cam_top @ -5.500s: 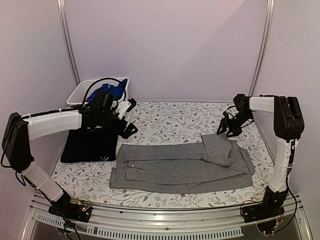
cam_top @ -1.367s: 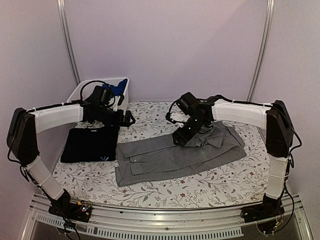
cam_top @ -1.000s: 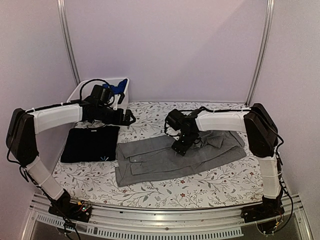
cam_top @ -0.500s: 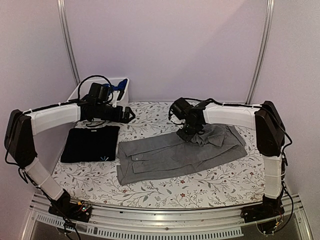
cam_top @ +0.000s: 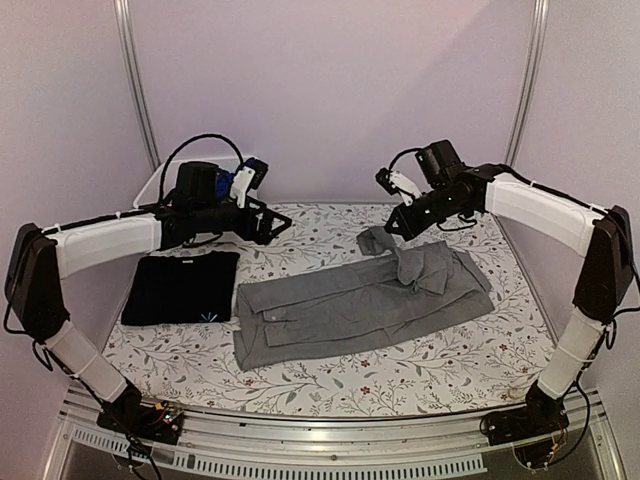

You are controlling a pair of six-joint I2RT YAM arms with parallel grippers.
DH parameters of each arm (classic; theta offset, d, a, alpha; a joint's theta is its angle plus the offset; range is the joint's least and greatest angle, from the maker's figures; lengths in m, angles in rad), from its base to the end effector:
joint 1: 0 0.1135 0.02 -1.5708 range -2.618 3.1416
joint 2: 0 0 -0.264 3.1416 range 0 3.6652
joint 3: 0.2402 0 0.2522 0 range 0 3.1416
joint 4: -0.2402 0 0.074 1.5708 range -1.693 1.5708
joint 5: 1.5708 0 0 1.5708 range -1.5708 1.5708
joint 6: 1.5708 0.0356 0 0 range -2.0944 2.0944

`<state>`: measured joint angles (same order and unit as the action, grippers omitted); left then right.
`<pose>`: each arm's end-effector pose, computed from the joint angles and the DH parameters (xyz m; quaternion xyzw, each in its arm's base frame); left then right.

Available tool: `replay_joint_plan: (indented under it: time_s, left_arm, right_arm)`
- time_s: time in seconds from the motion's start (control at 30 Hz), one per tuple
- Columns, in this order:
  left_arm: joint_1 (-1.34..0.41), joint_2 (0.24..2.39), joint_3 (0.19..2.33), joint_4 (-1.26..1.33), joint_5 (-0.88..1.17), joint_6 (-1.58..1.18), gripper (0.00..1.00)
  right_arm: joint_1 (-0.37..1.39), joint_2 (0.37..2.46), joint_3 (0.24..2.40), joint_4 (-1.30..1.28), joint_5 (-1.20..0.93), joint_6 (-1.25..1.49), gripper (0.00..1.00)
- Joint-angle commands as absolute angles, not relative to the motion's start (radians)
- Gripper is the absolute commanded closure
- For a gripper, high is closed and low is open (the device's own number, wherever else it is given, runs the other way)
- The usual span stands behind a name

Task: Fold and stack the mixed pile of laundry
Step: Adjust the rectangle-folded T-shirt at the center of the board.

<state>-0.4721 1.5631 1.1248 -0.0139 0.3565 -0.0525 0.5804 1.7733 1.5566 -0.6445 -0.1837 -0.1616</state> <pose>0.3166 -0.1756 0.2809 0.2658 0.7963 -0.2806 0.4654 0.3278 0.2227 0.2953 -0.3682 0.8587 0.1560 0.3205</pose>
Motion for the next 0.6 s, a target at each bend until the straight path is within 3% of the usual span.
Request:
replay_joint_plan:
  time_s: [0.0,0.47,0.57]
  left_arm:
    - [-0.58,1.558,1.139,0.092,0.452,0.118,0.0]
    - [-0.813,1.685,1.292,0.055,0.279,0.409,0.0]
    - [-0.826,1.722,1.33,0.032,0.285,0.433,0.08]
  right_arm:
    - [0.571,1.658,1.526,-0.584,-0.519,-0.147,1.0]
    - [0.572,1.59,1.522,-0.677,-0.829,-0.222,1.0]
    - [0.572,1.573,1.509,-0.677,-0.844,-0.224,1.0]
